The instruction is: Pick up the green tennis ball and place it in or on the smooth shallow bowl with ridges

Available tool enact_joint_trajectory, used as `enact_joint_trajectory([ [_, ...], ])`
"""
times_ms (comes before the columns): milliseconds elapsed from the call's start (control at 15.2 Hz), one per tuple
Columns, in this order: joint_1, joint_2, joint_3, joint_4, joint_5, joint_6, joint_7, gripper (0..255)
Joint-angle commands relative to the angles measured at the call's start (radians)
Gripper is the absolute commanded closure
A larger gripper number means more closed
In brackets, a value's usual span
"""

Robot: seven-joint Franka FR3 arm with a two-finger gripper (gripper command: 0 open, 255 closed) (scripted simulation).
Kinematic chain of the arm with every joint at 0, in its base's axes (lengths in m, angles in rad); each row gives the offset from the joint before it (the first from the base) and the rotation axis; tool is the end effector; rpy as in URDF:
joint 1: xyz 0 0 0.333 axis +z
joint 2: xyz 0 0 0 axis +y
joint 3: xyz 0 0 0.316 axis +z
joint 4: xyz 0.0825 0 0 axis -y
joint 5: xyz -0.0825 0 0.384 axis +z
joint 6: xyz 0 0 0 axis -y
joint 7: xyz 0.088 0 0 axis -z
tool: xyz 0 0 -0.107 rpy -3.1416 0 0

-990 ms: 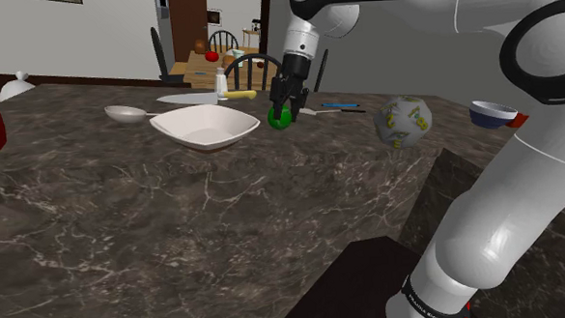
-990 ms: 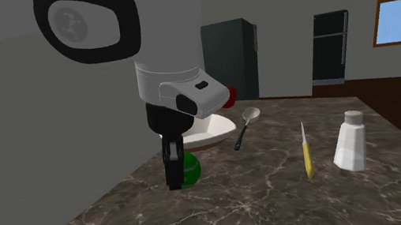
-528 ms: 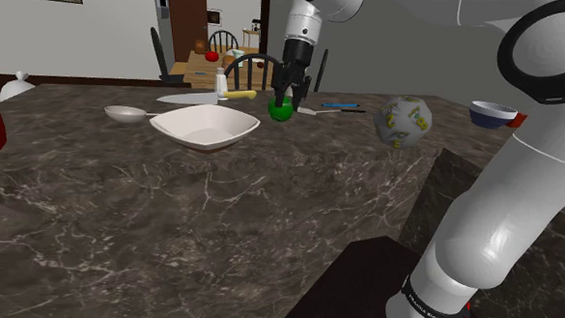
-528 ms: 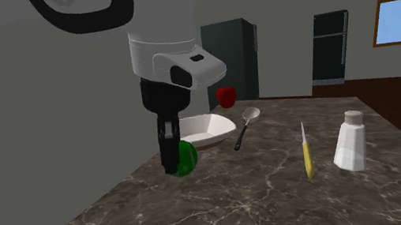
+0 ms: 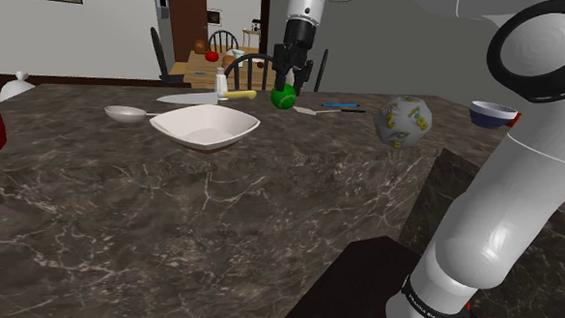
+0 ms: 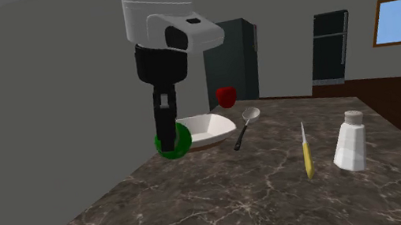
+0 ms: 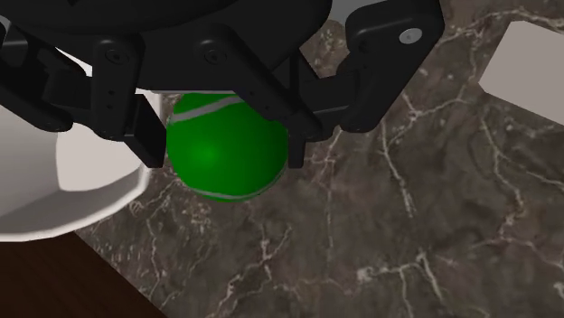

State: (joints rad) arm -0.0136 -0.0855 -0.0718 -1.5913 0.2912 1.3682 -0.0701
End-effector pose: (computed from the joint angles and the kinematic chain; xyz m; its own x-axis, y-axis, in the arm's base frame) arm 0.5063 -0.0098 0.6493 0.9933 0.0411 -0.1078 0.0068 -0.9537 -0.3006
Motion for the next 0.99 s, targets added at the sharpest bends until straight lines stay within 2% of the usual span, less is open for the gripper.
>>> enact_joint_trajectory([
  [0,0.000,0.010,-0.001,0.038,0.002,-0.028,0.007,255],
  [462,-0.003,0.050,-0.005,0.173,0.012,-0.120,0.030,255],
  [924,0.080,0.125,0.080,0.257,0.032,-0.078,0.198,255],
])
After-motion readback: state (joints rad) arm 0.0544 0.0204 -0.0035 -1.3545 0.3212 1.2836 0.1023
